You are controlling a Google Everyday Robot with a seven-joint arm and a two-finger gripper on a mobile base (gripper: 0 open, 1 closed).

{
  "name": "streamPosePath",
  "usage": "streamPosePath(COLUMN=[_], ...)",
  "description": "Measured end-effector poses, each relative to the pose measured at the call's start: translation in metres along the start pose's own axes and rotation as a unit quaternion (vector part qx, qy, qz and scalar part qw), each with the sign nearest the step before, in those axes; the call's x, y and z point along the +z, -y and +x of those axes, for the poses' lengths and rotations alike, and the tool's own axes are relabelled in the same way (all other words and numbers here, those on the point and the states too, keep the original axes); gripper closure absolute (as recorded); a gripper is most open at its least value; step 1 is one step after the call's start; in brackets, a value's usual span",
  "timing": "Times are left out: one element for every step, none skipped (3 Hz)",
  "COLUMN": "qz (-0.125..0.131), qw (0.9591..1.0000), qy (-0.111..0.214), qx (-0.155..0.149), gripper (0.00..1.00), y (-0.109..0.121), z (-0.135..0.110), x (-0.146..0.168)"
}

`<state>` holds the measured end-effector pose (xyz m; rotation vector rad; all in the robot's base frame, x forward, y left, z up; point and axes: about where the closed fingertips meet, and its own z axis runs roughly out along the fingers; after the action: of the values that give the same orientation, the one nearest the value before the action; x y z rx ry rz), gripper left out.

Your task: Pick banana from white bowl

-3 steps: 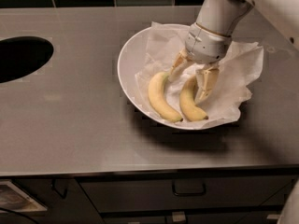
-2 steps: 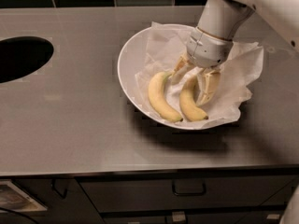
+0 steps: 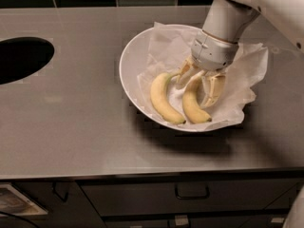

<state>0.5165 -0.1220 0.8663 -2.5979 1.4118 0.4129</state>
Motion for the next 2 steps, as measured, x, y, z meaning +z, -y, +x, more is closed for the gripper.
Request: streamPosePath(qz=[-0.005, -0.028], qw=[1.0, 0.9996], qy=[0.0, -0.007], qx=[0.0, -0.006], gripper=[0.41, 0.4], y=[0.0, 0.005], z=[0.001, 0.004], x=[0.001, 0.015])
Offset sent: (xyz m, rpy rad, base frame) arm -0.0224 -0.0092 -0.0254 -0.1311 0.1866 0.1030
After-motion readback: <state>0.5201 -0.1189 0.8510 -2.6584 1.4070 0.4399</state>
